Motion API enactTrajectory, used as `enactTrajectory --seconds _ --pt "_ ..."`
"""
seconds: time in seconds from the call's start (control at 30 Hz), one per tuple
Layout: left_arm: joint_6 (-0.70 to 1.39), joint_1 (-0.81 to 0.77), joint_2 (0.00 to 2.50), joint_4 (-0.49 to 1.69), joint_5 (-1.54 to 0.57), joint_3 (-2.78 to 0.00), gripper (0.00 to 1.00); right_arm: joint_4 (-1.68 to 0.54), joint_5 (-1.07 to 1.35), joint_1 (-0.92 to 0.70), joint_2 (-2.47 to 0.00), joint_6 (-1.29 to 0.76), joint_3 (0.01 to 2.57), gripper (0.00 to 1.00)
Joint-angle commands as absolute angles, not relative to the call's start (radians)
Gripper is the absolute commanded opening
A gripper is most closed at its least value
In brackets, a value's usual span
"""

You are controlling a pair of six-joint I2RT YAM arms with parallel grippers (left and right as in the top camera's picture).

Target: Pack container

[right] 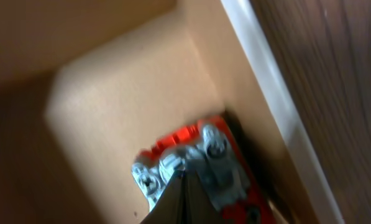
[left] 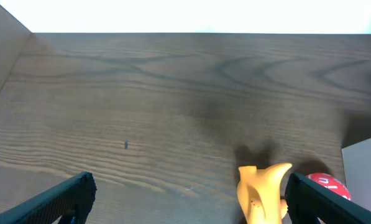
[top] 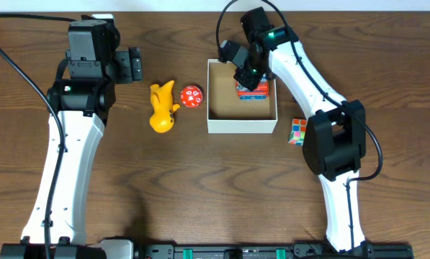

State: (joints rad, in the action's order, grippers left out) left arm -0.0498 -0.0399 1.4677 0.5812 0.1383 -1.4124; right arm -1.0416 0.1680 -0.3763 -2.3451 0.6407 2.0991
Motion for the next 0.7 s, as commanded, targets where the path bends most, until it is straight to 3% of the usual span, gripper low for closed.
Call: enactTrajectory --seconds 0.0,0.5,0.67 --pt "-0.056 -0.035 1.462 0.583 0.15 -1.431 0.98 -1.056 0.117 -0.362 -2.354 0.653 2.097 0.01" --pt "-0.056 -0.035 1.462 0.583 0.15 -1.431 0.98 -1.038 0.102 -0.372 -2.352 0.659 2.132 0.01" --pt "-0.056 -0.035 1.462 0.583 0.15 -1.431 0.98 -1.036 0.102 -0.398 -2.35 0.632 2.22 0.23"
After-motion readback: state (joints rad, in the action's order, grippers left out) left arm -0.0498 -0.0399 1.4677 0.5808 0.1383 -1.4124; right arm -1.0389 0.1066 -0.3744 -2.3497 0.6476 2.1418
